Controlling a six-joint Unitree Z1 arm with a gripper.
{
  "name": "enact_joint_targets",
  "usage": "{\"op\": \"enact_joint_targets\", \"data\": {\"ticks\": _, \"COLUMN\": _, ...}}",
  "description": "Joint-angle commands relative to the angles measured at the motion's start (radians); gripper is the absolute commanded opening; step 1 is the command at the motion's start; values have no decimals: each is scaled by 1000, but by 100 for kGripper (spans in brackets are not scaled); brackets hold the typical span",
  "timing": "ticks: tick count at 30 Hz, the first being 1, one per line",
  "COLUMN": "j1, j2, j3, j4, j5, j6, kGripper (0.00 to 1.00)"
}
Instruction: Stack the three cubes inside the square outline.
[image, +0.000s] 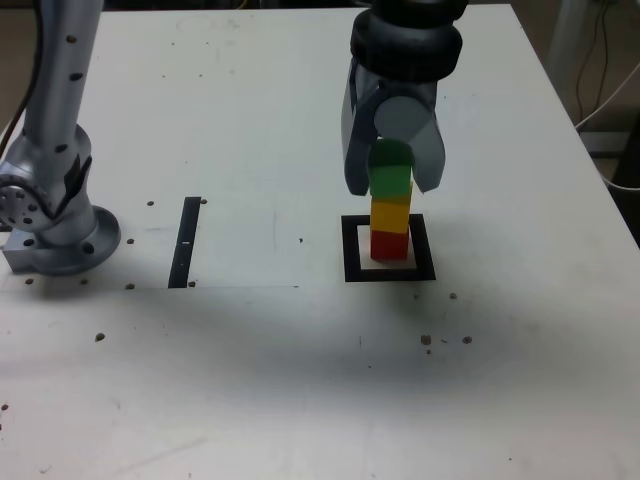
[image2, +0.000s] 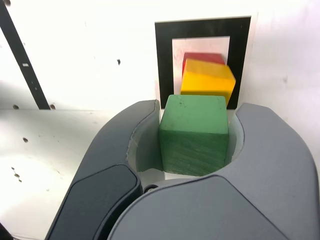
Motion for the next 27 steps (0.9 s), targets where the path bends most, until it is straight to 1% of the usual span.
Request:
{"op": "enact_joint_targets", "data": {"ticks": 1, "j1": 6, "j2": 5, "j3": -7, "j4": 1, "j5": 3, "j6": 8, "kGripper": 17}}
{"op": "enact_joint_targets", "data": {"ticks": 7, "j1": 18, "j2": 19, "j3": -19, "j4": -1, "j5": 6, "j6": 27, "kGripper": 17}}
{"op": "enact_joint_targets", "data": {"ticks": 15, "j1": 20, "j2": 39, "j3": -19, "j4": -2, "j5": -12, "j6": 31, "kGripper": 17}}
{"op": "enact_joint_targets", "data": {"ticks": 20, "j1": 20, "j2": 42, "j3": -16, "j4": -3, "j5": -4, "j6": 31, "kGripper": 18}}
{"op": "enact_joint_targets", "data": {"ticks": 23, "j1": 20, "j2": 44, "j3": -13, "j4": -5, "j5": -3, "j6": 31, "kGripper": 25}}
{"op": "enact_joint_targets", "data": {"ticks": 25, "j1": 20, "j2": 45, "j3": -11, "j4": -5, "j5": -5, "j6": 31, "kGripper": 34}}
{"op": "enact_joint_targets", "data": {"ticks": 27, "j1": 20, "j2": 45, "j3": -9, "j4": -7, "j5": -7, "j6": 32, "kGripper": 46}}
